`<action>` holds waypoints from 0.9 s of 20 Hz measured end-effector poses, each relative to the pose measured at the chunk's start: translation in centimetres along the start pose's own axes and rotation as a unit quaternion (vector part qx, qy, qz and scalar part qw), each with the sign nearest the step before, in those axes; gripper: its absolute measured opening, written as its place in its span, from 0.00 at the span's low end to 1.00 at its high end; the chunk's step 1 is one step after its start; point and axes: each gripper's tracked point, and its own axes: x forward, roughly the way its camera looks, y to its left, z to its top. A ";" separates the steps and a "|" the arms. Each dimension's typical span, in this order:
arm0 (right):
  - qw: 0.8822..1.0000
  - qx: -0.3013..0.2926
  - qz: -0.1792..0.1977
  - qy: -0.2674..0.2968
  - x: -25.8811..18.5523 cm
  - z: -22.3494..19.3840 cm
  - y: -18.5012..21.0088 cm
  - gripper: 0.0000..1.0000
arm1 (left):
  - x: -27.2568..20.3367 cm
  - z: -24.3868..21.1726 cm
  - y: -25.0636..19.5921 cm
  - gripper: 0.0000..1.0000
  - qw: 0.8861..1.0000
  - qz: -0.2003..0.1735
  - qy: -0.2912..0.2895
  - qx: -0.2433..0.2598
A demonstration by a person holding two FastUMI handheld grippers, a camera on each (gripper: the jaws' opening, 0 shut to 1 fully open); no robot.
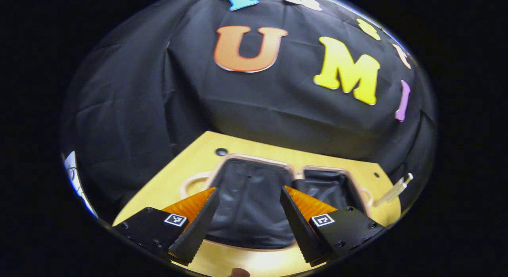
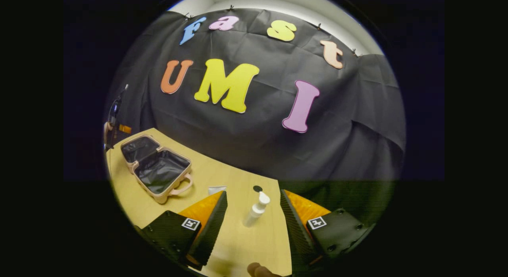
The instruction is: First open the suitcase, pack the skin care products into it, and then close the suitcase.
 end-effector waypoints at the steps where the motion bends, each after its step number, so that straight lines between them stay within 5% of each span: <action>1: 1.000 0.006 0.007 0.003 0.3 -0.8 -0.6 0.80 | -0.4 -0.4 -3.2 0.98 1.000 -0.015 0.002 0.002; 6: 0.999 0.035 0.030 0.023 2.1 -3.8 -3.7 0.80 | -0.6 -3.3 -18.7 0.98 0.993 -0.111 0.024 0.039; 11: 0.998 0.040 0.034 0.042 3.0 -6.7 -7.7 0.80 | 0.4 -7.2 -32.6 0.98 0.972 -0.208 0.066 0.090; 18: 0.997 0.020 0.036 0.072 3.2 -11.6 -12.2 0.80 | 4.9 -14.6 -43.5 0.98 0.944 -0.274 0.128 0.135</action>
